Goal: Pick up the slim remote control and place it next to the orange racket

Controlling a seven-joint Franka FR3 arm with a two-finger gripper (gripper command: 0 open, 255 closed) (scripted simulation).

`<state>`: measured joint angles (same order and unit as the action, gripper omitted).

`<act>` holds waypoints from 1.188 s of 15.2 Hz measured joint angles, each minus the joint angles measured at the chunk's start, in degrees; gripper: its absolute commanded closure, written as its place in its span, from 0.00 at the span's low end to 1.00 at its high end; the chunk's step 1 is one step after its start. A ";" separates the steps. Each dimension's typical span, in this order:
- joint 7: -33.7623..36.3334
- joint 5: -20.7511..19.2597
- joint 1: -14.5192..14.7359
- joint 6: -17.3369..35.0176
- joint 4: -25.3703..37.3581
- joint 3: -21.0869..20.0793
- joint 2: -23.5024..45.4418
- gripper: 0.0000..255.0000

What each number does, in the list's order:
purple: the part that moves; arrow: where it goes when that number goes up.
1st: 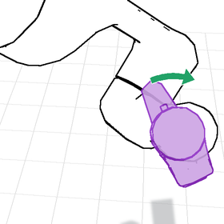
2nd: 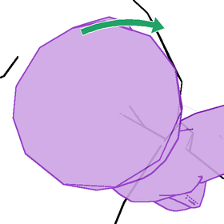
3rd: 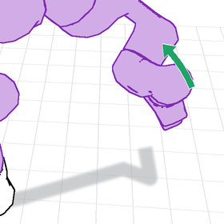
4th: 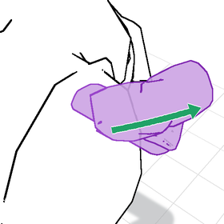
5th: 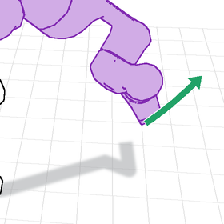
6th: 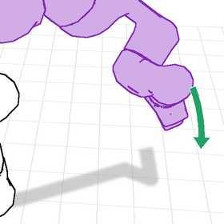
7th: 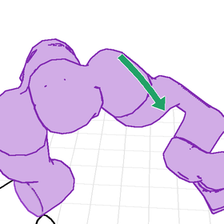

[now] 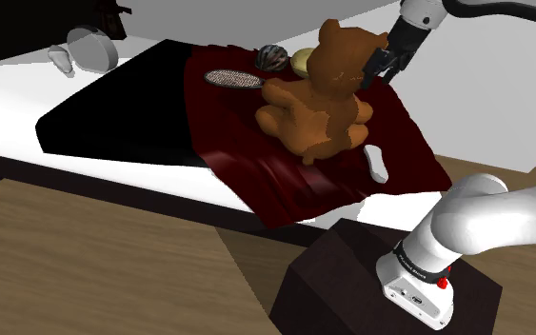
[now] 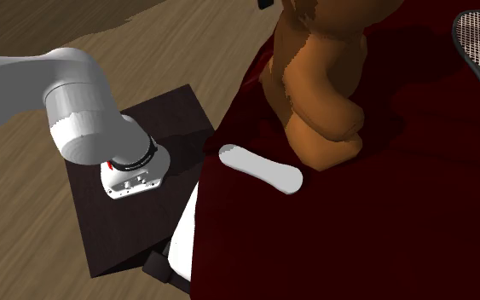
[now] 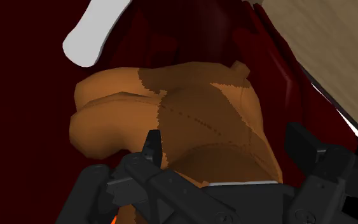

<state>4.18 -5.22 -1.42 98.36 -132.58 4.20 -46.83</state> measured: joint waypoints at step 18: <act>9.95 -4.77 -12.11 17.35 -17.25 8.57 7.66 0.00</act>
<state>14.13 -9.99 -13.53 115.71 -149.83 12.78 -39.17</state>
